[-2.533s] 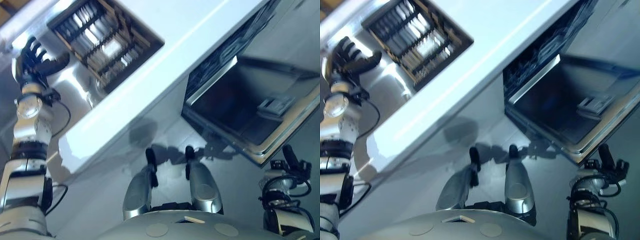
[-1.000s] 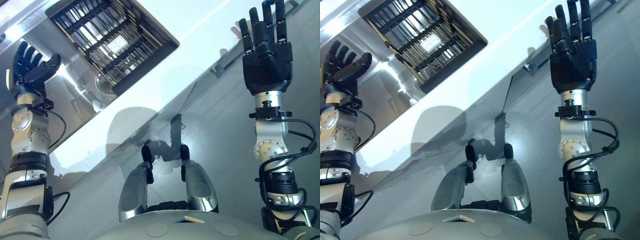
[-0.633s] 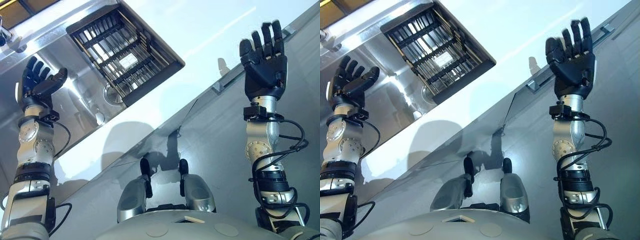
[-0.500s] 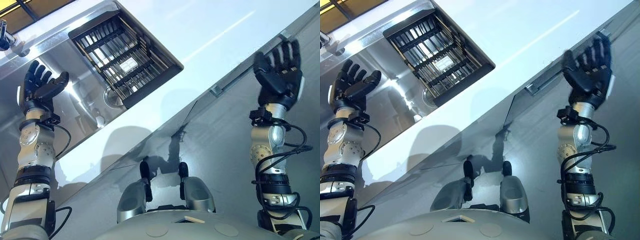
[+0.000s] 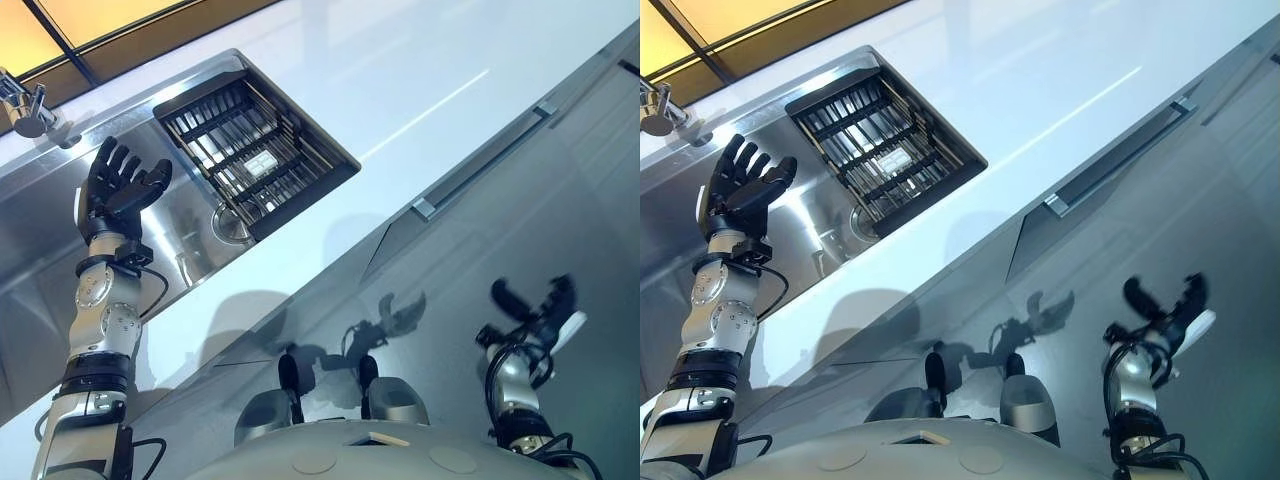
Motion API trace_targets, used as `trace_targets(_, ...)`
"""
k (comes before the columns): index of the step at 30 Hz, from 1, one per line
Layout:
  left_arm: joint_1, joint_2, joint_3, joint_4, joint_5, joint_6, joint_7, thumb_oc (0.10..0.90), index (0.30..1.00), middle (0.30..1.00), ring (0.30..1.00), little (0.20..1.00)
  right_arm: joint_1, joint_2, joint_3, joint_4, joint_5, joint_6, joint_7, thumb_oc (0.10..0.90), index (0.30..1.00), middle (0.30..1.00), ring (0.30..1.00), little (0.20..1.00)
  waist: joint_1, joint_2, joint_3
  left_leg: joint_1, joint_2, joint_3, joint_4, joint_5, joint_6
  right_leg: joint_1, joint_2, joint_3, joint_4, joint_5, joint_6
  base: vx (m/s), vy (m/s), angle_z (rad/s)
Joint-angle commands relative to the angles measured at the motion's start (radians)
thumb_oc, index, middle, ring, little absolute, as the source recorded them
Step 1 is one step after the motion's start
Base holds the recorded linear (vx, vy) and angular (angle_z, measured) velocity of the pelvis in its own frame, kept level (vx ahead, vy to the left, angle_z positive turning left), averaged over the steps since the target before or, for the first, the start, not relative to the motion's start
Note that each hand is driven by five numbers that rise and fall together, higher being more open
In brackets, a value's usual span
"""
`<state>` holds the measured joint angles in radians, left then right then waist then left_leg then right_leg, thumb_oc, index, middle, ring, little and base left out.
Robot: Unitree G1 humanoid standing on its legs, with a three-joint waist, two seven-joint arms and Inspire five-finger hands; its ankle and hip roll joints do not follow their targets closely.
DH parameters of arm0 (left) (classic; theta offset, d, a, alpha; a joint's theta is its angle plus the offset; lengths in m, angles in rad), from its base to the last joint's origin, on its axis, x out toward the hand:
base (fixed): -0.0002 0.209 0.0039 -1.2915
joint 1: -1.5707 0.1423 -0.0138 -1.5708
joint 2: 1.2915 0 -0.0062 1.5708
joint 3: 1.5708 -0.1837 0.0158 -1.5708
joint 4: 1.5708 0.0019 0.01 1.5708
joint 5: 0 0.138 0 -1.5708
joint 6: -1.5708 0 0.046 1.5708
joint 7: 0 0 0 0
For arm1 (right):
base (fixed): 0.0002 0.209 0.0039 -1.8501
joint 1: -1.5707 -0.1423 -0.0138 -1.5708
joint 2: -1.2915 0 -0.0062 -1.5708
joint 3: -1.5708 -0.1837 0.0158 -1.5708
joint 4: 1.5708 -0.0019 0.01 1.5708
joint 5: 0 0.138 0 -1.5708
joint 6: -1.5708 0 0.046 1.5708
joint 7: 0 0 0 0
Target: Pick up plates and place into dishwasher.
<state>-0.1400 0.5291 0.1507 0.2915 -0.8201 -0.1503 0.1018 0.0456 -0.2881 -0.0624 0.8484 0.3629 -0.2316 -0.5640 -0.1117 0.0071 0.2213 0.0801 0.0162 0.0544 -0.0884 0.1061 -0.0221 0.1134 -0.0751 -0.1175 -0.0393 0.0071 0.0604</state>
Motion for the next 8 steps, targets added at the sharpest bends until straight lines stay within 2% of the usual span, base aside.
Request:
trace_targets(1,-0.052,0.063,-0.008,-0.091,0.119,-0.09,-0.009,0.8,0.9,0.9,0.9,0.9,-0.024,-0.064,-0.023,0.091,0.168,0.084,0.185,0.8,0.9,0.9,0.9,0.9,0.021,0.022,-0.08,-0.014,-0.073,0.003,0.035,-0.132,0.019,-0.085,0.071,-0.03,0.09,-0.056,0.05,0.02,-0.05,0.17)
trace_targets(3,-0.068,0.086,-0.027,-0.097,0.163,-0.077,-0.017,0.8,0.9,0.9,0.9,0.9,-0.027,-0.065,-0.028,0.199,0.231,0.16,0.322,0.8,0.9,0.9,0.9,0.9,0.031,0.018,-0.085,-0.008,-0.07,-0.006,0.039,-0.135,0.019,-0.075,0.074,-0.032,0.088,-0.058,0.047,0.02,-0.048,0.1)
trace_targets(4,-0.072,0.09,-0.031,-0.098,0.17,-0.075,-0.02,0.8,0.9,0.9,0.9,0.9,-0.028,-0.066,-0.027,0.213,0.226,0.174,0.338,0.8,0.9,0.9,0.9,0.9,0.033,0.017,-0.085,-0.006,-0.07,-0.008,0.039,-0.136,0.019,-0.072,0.074,-0.032,0.087,-0.059,0.047,0.03,-0.041,0.05)
trace_targets(6,-0.093,0.095,-0.057,-0.111,0.233,-0.057,0.013,0.8,0.9,0.9,0.9,0.9,-0.024,-0.072,0.028,0.266,0.081,0.163,0.351,0.8,0.9,0.9,0.9,0.9,0.038,0.015,-0.094,-0.003,-0.067,-0.018,0.039,-0.137,0.019,-0.065,0.078,-0.03,0.084,-0.059,0.047,0.02,-0.033,0.03)
trace_targets(8,-0.102,0.101,-0.067,-0.124,0.253,-0.042,0.033,0.8,0.9,0.9,0.9,0.9,-0.021,-0.075,0.062,0.269,0.031,0.182,0.371,0.8,0.9,0.9,0.9,0.9,0.038,0.013,-0.097,-0.001,-0.067,-0.023,0.037,-0.137,0.019,-0.063,0.079,-0.028,0.08,-0.058,0.047,0.01,-0.021,0.05)
